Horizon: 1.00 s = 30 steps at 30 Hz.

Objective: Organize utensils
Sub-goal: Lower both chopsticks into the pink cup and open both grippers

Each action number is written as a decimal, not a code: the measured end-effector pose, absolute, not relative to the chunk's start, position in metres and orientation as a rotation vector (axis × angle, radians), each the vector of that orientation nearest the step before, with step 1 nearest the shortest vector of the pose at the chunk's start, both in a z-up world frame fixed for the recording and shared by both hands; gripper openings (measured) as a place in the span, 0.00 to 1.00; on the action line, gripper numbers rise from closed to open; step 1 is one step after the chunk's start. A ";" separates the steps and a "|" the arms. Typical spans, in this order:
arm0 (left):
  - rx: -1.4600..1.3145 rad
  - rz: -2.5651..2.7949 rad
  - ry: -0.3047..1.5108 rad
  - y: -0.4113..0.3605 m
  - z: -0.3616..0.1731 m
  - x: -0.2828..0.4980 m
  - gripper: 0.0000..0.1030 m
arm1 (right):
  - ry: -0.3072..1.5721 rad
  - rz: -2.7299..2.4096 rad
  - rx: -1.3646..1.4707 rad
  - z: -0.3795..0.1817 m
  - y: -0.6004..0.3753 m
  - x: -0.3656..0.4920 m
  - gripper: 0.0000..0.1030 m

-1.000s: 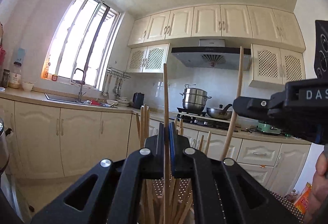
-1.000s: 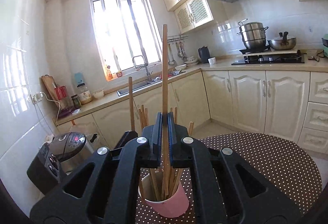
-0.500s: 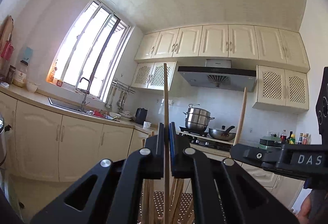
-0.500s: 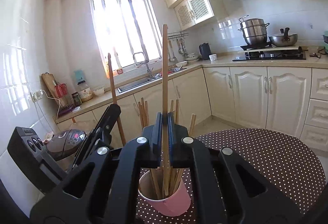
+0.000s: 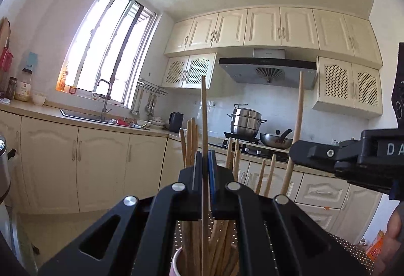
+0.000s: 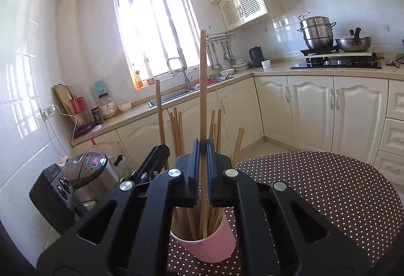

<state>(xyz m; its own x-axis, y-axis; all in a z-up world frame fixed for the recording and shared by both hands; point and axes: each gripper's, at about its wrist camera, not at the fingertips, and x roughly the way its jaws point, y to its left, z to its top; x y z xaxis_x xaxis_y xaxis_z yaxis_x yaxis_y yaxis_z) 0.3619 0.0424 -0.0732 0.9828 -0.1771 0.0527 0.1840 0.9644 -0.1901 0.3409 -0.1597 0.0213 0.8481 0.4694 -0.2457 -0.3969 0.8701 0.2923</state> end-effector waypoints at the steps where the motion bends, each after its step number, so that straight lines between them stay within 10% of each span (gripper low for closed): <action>1: -0.186 -0.175 -0.019 0.042 -0.074 0.360 0.05 | 0.321 0.463 0.233 0.021 -0.160 0.340 0.05; 7: -0.154 -0.173 0.040 0.044 -0.083 0.349 0.06 | 0.331 0.473 0.218 0.016 -0.158 0.332 0.06; 30: -0.070 -0.071 0.173 0.062 -0.083 0.308 0.60 | 0.381 0.464 0.131 -0.005 -0.136 0.312 0.06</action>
